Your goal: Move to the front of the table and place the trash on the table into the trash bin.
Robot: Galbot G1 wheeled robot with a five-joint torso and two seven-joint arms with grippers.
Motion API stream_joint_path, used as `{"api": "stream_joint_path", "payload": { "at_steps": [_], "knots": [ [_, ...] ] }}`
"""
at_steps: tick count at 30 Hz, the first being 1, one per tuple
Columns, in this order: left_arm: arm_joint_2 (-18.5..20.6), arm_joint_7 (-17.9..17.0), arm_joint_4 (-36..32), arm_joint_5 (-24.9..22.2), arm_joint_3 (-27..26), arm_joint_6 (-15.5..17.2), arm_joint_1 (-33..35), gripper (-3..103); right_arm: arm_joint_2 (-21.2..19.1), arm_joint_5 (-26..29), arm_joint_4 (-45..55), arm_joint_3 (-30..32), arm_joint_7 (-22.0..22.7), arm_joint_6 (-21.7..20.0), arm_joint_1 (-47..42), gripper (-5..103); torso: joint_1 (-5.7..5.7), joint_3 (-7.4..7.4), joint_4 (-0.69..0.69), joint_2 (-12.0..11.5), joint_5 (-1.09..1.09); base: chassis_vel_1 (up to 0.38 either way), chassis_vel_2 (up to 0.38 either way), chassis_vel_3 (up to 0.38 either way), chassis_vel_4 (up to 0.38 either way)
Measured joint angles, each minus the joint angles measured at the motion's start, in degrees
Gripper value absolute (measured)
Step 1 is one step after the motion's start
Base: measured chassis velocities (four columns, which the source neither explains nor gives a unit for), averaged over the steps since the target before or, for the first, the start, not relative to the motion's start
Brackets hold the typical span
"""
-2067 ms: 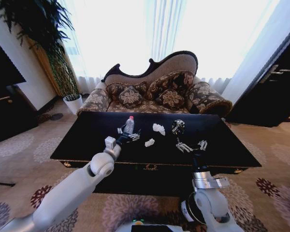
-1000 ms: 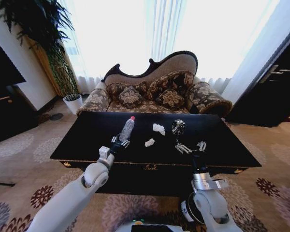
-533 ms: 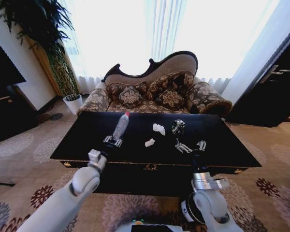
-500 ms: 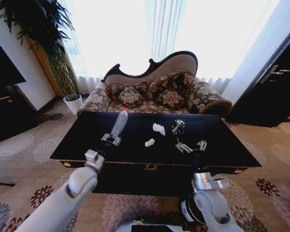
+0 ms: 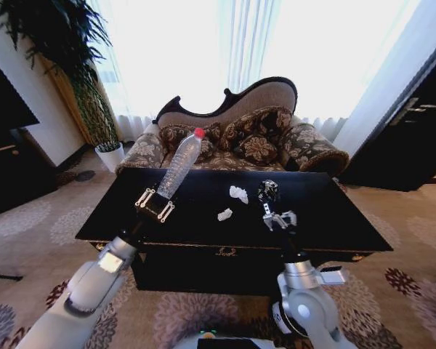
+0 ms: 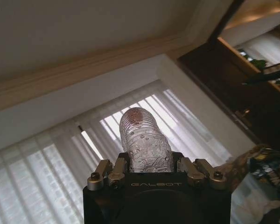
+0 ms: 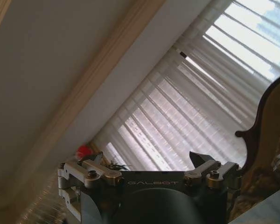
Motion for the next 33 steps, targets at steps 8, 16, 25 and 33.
{"api": "stream_joint_path", "payload": {
  "at_steps": [8, 16, 25, 33],
  "knots": [
    [1.4, 4.6, 0.4, 10.0, -0.8, -5.8, 0.1, 40, -0.8, 8.5, 1.5, -3.6, -1.4, -1.6, 0.4, 100, 0.01, 0.0, -0.01, 0.0, 0.01, 0.0, 0.0, 0.0, 0.0],
    [4.4, 4.9, 0.1, 10.3, -0.6, -5.5, -1.2, 40, -0.8, 7.7, 1.8, -6.9, -1.1, -2.4, 1.6, 100, 0.01, 0.0, -0.01, 0.0, 0.02, 0.0, 0.0, 0.0, 0.0],
    [9.2, 4.8, 1.4, 12.2, 4.7, -3.3, -5.8, 40, -1.1, 5.9, 0.6, -9.4, -0.2, -2.4, 3.4, 100, 0.01, 0.0, 0.0, 0.0, 0.01, 0.0, 0.0, 0.0, 0.0],
    [14.5, 5.2, 2.6, 12.4, 8.5, -3.0, -12.9, 40, -3.8, 5.3, -2.7, -10.7, -0.2, -2.4, 7.4, 100, 0.01, 0.01, -0.02, 0.0, 0.02, 0.0, 0.0, 0.0, 0.0]
  ]
}}
